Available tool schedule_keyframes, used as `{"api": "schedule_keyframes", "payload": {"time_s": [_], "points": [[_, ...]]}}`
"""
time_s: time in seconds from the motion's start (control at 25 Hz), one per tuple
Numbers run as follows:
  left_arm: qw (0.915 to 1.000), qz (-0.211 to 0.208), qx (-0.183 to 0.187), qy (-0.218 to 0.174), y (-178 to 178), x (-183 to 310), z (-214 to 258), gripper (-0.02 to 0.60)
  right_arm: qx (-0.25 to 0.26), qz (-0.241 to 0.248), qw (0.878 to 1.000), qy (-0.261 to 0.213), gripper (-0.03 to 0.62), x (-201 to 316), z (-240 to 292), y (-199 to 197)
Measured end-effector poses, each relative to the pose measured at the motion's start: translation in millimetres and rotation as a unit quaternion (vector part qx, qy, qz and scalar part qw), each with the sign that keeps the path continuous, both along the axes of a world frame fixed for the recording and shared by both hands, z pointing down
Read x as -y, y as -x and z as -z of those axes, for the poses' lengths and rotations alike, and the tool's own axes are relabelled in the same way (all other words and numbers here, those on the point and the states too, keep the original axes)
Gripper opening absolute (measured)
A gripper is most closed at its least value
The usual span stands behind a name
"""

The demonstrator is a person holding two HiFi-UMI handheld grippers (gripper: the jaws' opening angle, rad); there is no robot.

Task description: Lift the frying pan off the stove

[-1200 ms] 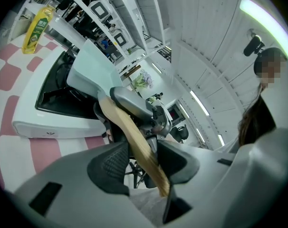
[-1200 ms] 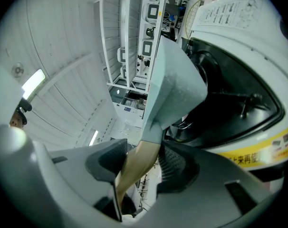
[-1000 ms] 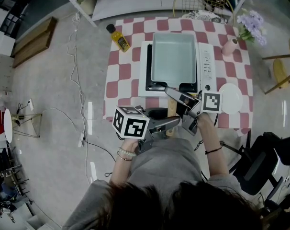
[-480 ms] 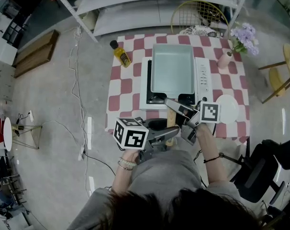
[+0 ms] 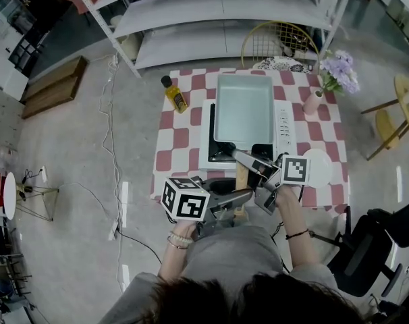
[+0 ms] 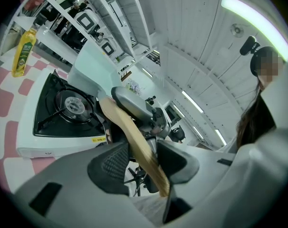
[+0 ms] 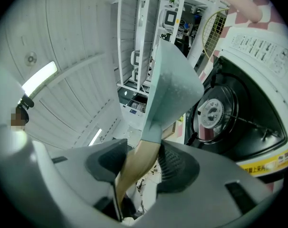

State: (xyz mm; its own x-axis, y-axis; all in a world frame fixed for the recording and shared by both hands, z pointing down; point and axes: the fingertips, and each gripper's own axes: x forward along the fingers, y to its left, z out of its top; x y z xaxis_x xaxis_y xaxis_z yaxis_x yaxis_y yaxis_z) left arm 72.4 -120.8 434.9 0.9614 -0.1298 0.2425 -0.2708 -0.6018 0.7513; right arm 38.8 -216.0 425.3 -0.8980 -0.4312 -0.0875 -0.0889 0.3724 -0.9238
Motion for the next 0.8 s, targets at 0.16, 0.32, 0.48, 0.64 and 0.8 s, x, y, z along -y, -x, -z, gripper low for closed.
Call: {"api": "schedule_keyframes", "payload": {"time_s": [0.16, 0.32, 0.48, 0.64, 0.8], "points": [[0.9999, 0.001, -0.005, -0.01, -1, 1, 7, 0.199, 0.002, 0.0, 1.0, -0.011, 0.212, 1, 10, -1], [0.9998, 0.002, -0.008, -0.021, -2, 0, 15, 0.199, -0.001, -0.001, 1.0, -0.02, 0.212, 0, 18, -2], [0.9994, 0.004, -0.012, -0.033, -3, 1, 23, 0.199, -0.001, -0.001, 1.0, -0.03, 0.212, 0, 28, -3], [0.9989, 0.004, -0.015, -0.044, -5, 0, 30, 0.199, 0.0, -0.001, 0.999, -0.043, 0.212, -1, 38, -4], [0.9983, 0.005, -0.018, -0.055, -5, 0, 38, 0.199, 0.001, -0.001, 0.998, -0.057, 0.212, -2, 48, -4]]}}
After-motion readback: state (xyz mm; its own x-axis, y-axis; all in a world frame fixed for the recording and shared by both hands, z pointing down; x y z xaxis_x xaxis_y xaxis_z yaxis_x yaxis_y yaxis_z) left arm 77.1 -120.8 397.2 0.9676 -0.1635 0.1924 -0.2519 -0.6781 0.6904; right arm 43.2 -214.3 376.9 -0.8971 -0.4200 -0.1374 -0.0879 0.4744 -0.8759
